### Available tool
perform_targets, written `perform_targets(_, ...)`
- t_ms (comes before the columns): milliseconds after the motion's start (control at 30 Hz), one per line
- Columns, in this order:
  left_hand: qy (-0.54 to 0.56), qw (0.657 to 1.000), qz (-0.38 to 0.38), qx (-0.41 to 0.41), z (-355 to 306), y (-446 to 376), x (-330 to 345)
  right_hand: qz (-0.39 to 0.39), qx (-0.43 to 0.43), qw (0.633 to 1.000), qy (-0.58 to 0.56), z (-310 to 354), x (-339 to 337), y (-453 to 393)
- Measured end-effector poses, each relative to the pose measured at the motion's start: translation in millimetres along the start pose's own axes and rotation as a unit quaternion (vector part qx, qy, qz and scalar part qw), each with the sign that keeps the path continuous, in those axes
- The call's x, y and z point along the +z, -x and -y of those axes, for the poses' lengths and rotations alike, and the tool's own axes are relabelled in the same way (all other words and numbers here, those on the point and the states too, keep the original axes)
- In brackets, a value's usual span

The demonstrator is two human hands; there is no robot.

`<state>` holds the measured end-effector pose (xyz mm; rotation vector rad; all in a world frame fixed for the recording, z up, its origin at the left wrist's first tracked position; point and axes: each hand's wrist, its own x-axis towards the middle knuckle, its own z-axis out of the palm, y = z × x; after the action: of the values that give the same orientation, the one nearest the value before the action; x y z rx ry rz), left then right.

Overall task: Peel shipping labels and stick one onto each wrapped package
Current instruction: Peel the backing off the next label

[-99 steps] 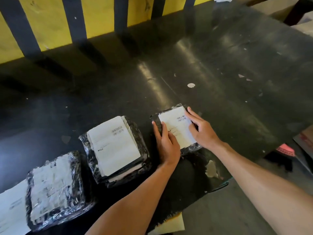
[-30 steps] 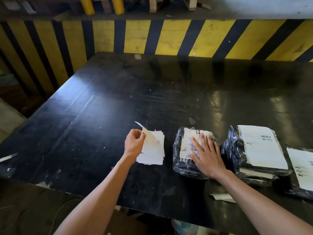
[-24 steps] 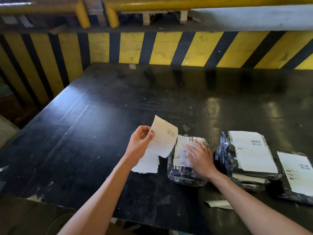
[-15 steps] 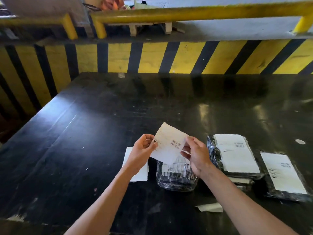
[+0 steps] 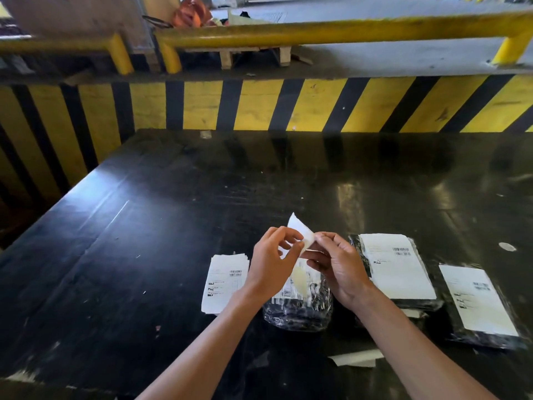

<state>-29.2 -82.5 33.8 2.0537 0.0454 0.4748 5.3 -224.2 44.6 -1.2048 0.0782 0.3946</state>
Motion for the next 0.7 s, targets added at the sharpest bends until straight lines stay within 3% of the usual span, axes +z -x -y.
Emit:
perform_targets(300,0.008,1.000,0.007,-0.003,0,6,-1,0.083,0.049,0.995,-0.002,7,-10,5)
perform_targets(700,0.029,0.999,0.001,-0.026,-14,6,-1,0.080,0.023,0.996,0.040,4,-3,4)
